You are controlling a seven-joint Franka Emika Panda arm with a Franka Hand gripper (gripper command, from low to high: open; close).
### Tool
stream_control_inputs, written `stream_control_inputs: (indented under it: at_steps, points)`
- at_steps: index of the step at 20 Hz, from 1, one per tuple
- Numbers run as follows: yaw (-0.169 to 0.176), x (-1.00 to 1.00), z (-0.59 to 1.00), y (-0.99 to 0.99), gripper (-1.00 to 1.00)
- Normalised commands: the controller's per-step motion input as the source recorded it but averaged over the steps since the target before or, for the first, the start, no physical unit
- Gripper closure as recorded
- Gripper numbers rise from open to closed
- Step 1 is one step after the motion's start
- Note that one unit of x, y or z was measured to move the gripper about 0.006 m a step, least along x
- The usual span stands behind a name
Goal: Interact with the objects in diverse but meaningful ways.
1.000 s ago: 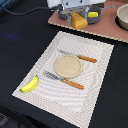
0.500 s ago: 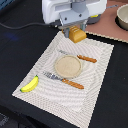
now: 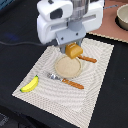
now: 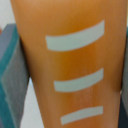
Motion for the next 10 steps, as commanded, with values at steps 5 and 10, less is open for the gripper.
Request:
stream_control_inputs:
  at_steps: [5, 10]
  points:
    - [0.005, 0.26, -0.08, -0.82, 1.00]
    - [0.002, 0.18, -0.14, -0.78, 1.00]
